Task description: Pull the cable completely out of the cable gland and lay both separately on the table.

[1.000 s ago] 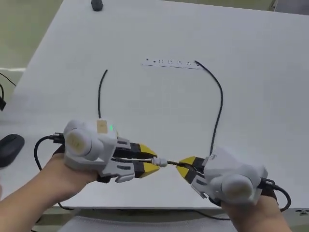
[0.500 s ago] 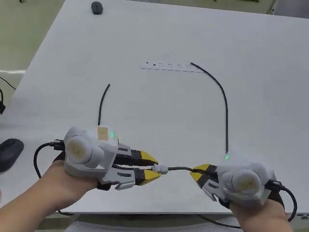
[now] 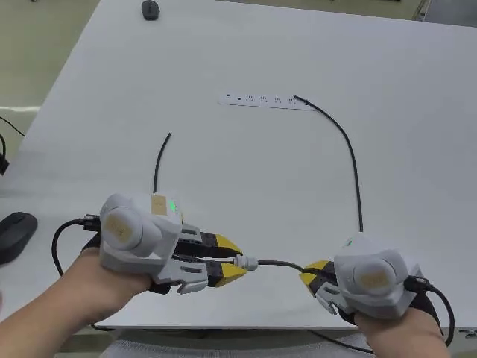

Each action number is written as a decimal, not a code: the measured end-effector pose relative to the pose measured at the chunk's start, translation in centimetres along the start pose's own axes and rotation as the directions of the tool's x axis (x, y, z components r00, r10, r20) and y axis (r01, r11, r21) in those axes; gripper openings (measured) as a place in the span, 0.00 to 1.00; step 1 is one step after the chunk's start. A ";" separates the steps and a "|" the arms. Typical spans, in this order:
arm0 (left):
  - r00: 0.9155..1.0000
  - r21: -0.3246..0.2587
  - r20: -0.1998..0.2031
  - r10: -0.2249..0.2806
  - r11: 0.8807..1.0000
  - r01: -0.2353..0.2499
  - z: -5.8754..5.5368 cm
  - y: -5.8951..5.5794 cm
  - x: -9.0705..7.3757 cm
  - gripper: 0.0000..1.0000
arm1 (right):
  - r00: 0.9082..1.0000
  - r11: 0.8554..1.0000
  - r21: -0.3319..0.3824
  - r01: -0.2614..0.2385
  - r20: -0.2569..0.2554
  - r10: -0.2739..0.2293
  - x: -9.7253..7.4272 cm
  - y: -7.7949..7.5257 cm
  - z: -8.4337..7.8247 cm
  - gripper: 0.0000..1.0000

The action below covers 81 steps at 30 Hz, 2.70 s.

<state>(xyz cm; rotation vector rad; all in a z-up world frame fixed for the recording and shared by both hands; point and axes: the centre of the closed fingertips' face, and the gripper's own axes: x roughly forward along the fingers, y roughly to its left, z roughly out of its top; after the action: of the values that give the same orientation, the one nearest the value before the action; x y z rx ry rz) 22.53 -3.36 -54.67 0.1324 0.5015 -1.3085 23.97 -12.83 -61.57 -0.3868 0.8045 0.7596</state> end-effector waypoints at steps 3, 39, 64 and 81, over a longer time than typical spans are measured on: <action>1.000 -0.015 0.001 0.009 1.000 -0.009 -0.1 0.3 -0.2 0.15 | 1.000 0.999 -0.044 0.014 0.014 -0.014 -1.0 0.1 0.3 0.02; 0.999 -0.025 0.035 0.016 1.000 -0.015 0.8 0.4 0.1 0.15 | 0.995 0.923 -0.380 0.056 0.099 -0.019 -1.0 5.1 7.8 0.01; 0.999 -0.023 0.029 0.032 0.999 -0.032 0.7 0.2 0.7 0.15 | 0.996 0.979 -0.184 0.082 0.041 -0.076 -0.3 0.2 2.8 0.00; 0.999 -0.029 0.006 0.035 0.999 -0.034 0.5 -0.1 1.0 0.15 | 0.999 0.998 -0.029 0.046 -0.017 -0.047 0.4 -0.9 -0.8 0.00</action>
<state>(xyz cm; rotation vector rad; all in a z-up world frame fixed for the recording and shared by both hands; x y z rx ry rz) 22.75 -4.48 -54.58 0.1121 0.5108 -1.2670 24.47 -13.71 -62.38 -0.4375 0.7996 0.7258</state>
